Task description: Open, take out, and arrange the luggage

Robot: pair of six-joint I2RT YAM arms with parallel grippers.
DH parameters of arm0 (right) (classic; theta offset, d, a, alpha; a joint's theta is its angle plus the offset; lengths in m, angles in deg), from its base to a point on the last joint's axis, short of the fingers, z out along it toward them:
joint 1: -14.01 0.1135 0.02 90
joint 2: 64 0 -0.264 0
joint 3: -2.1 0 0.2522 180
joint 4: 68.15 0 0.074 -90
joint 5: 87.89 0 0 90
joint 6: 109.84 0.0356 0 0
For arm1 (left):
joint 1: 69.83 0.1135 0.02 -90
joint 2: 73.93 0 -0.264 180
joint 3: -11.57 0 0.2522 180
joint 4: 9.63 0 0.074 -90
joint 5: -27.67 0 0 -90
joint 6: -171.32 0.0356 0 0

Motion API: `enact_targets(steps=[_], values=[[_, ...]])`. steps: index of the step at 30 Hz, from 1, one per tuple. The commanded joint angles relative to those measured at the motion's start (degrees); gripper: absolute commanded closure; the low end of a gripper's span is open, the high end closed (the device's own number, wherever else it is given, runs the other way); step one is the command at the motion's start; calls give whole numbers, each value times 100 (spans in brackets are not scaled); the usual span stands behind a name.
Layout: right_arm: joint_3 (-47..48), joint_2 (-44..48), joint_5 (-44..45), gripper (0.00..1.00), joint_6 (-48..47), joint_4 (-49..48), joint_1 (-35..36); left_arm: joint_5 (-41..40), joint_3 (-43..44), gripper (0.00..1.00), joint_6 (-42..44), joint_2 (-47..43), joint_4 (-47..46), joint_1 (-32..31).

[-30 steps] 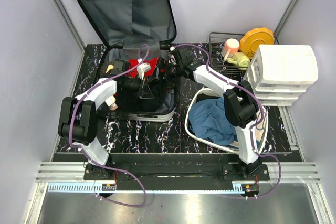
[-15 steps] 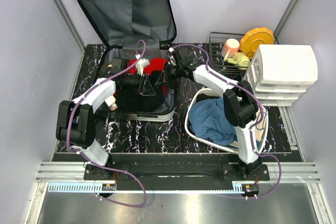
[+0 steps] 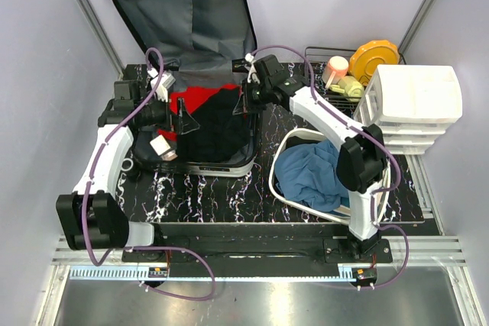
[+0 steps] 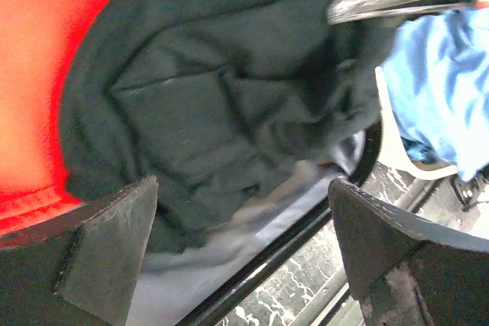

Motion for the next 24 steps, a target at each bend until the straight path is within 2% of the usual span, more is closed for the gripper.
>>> enact_targets(steps=[1,3,13,19,22,24], values=[[18,722,533,100,-651,301,-213,-1297,76,3,-366,289,73,72],[-17,748,595,100,-695,328,-283,-1608,50,3,-690,595,-59,90],[264,599,674,100,-739,539,-582,-1284,-214,5,-1492,1537,-921,99],[273,599,630,100,-783,662,-767,-1055,-258,2,-1668,1933,-1299,-269],[255,537,569,100,-722,662,-767,-1038,-232,7,-1755,2170,-1378,-463],[264,485,551,100,-713,654,-758,-968,-205,14,-1817,2293,-1439,-542]])
